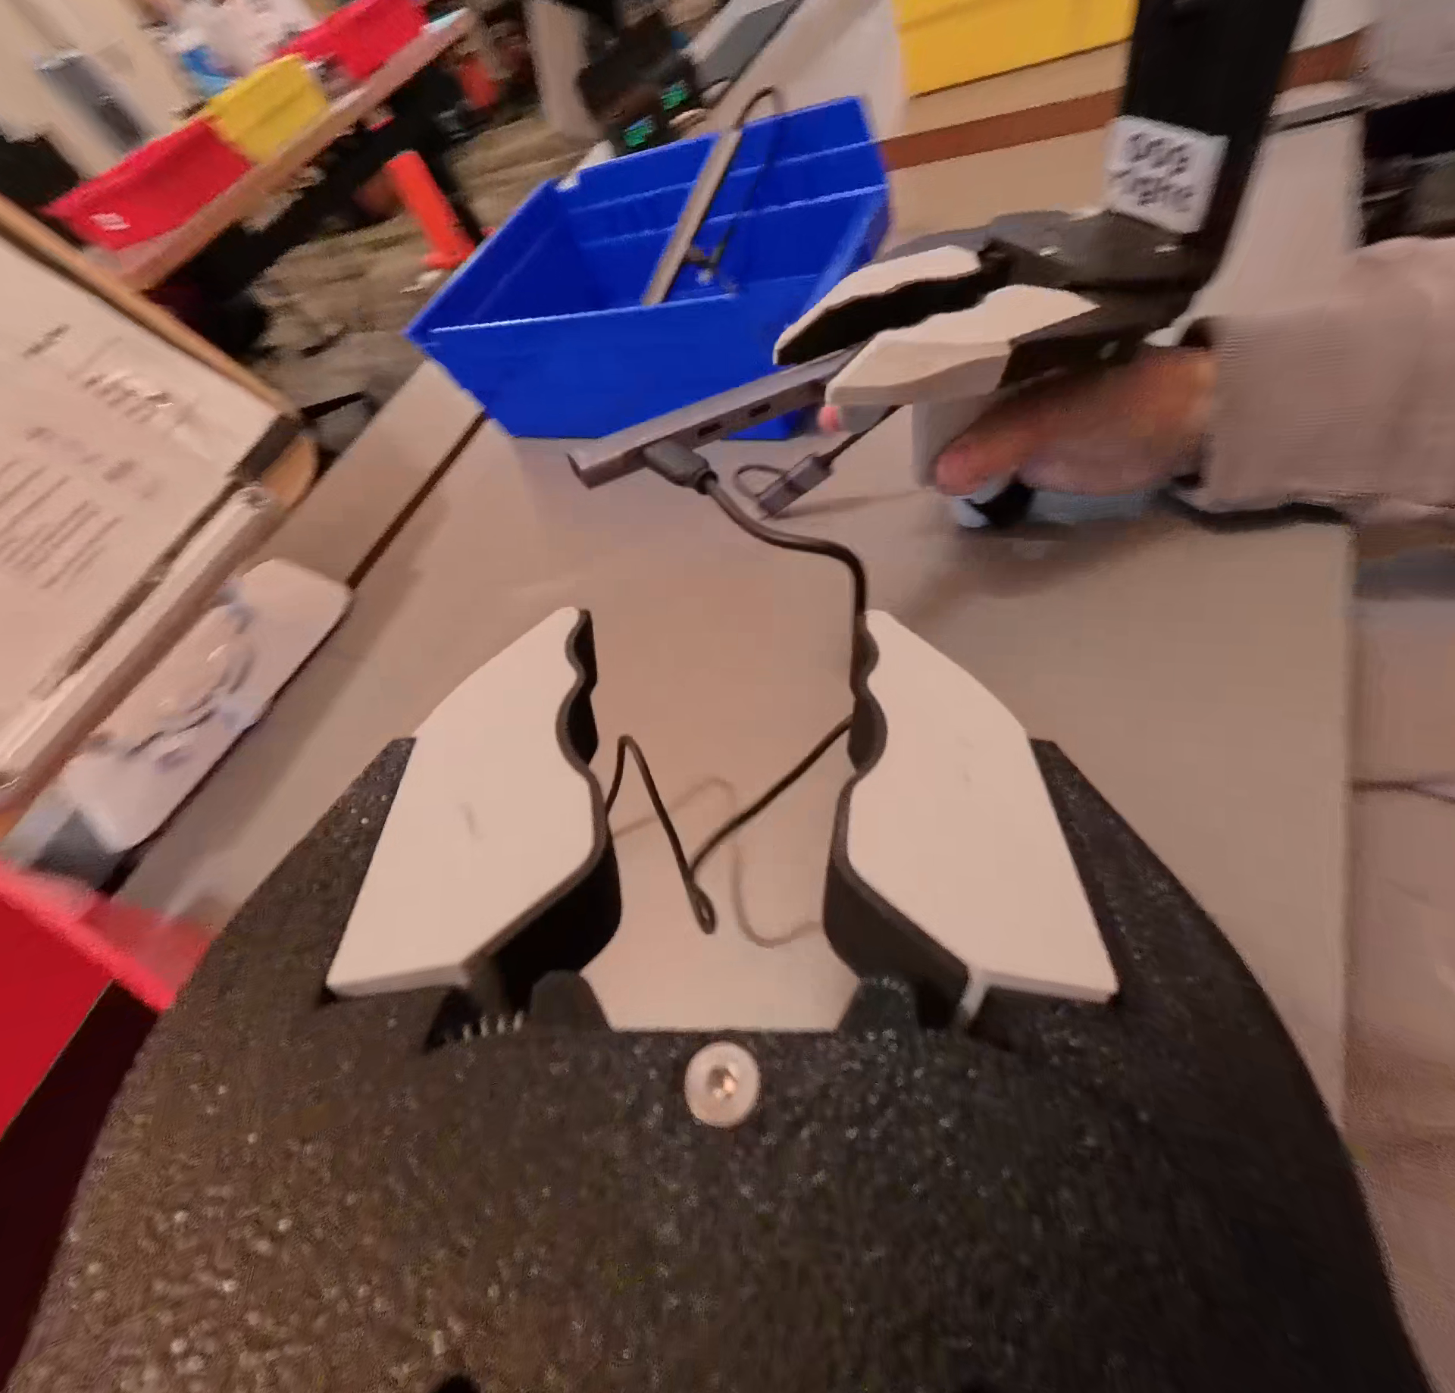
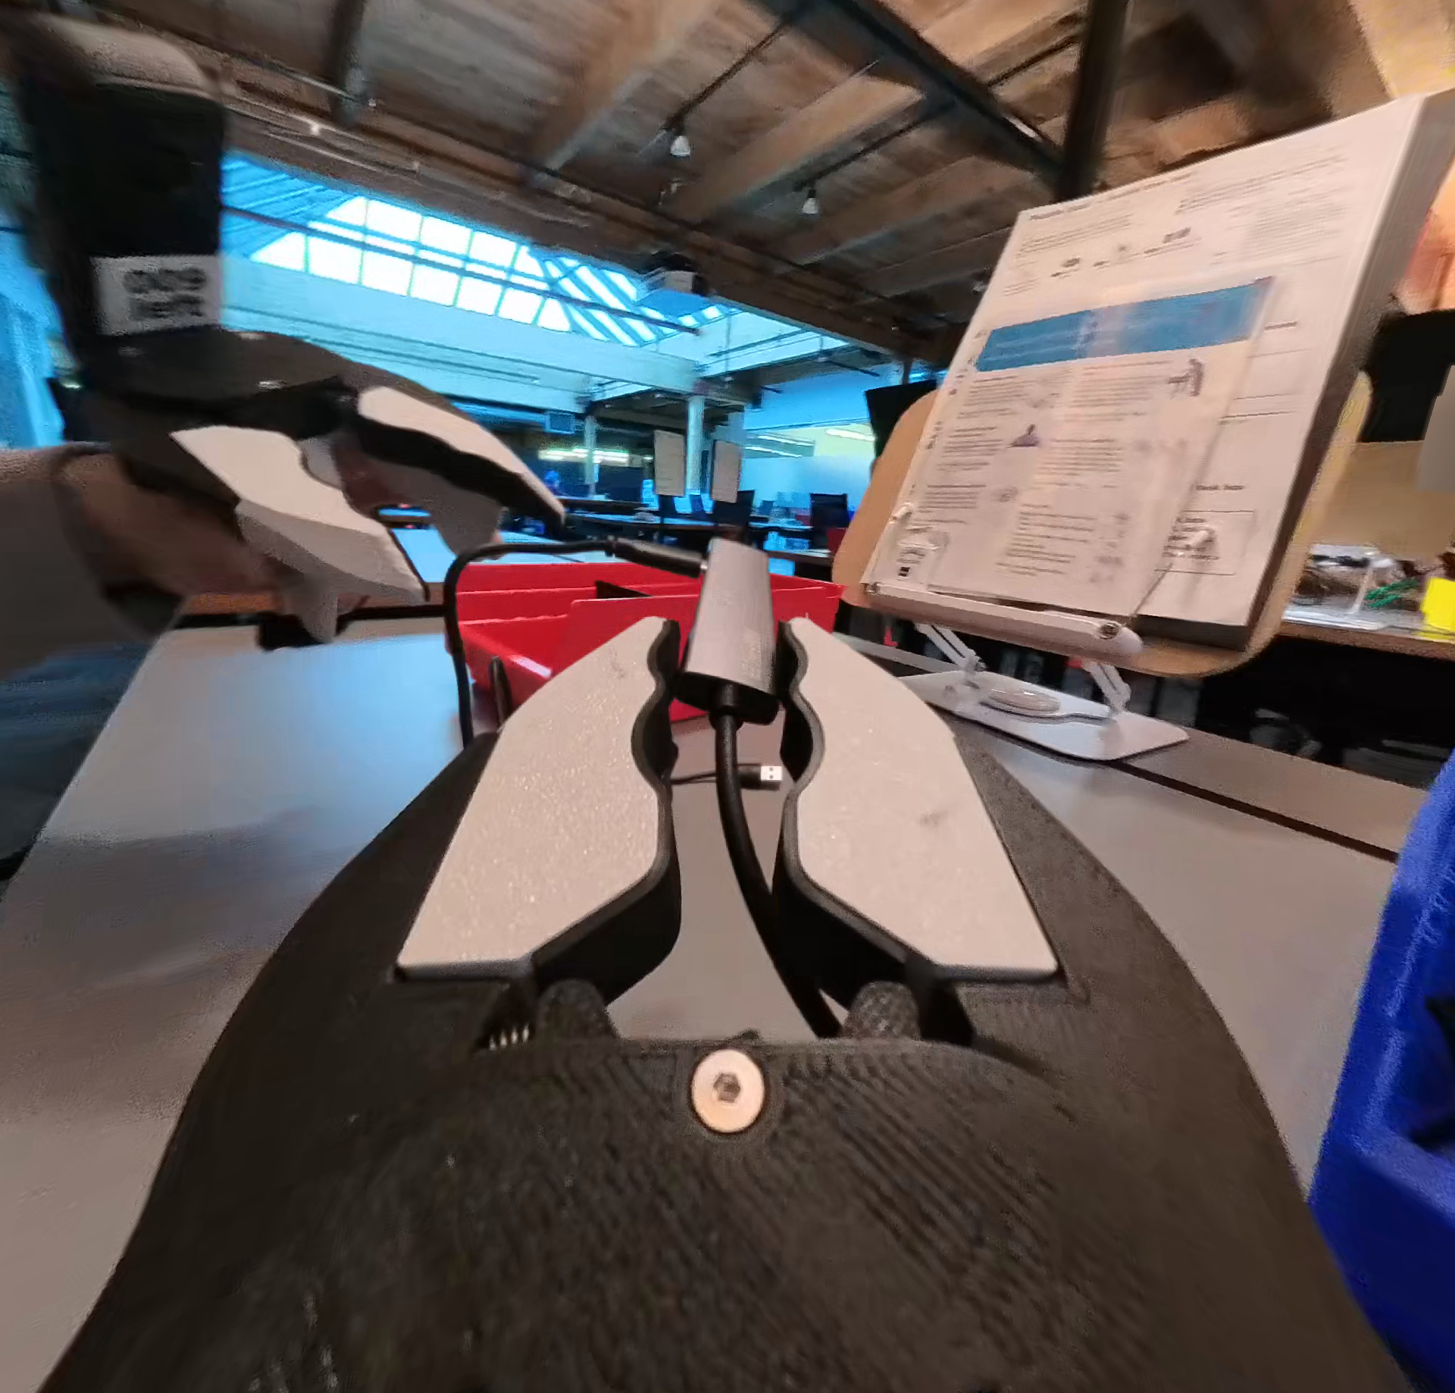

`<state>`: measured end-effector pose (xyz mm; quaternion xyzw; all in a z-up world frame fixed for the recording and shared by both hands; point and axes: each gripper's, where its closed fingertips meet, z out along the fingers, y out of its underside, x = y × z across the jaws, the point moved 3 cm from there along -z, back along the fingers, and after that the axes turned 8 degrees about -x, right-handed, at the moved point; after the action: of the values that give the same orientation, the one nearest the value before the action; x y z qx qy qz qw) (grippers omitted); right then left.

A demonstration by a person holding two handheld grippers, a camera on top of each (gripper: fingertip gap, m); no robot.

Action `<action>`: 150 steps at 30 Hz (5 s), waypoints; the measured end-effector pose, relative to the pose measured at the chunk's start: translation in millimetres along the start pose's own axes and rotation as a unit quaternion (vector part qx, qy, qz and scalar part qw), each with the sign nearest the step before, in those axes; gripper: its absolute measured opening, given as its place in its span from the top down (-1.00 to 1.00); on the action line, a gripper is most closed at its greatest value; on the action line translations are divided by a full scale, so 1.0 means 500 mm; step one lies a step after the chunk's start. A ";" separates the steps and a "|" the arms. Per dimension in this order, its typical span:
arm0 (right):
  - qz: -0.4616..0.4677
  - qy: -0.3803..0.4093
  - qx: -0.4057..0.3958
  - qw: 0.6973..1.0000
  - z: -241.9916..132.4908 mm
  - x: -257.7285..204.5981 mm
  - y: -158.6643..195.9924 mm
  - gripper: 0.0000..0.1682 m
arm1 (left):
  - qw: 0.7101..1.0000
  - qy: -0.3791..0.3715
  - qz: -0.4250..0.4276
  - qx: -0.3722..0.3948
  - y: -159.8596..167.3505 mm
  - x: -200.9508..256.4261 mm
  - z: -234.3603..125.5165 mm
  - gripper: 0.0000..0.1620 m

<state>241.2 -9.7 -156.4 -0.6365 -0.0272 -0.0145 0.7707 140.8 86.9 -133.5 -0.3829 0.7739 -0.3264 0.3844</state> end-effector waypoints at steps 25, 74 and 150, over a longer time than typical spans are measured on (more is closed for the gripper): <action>0.115 -0.018 -0.439 0.891 -0.047 0.017 0.135 0.34 | 0.977 0.048 0.088 -0.188 0.074 0.061 0.225 0.23; -0.023 -0.074 -0.123 0.989 -0.014 -0.021 -0.043 -0.03 | 0.981 0.180 0.054 0.052 0.021 0.009 0.031 0.70; 0.045 0.058 -0.130 0.989 0.021 0.012 0.041 0.71 | 0.982 -0.133 -0.135 0.003 -0.008 -0.015 0.157 0.84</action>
<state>248.1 4.8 -174.0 -0.7298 0.0487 -0.0199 0.6816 211.6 74.8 -166.1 -0.5230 0.6562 -0.3241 0.4369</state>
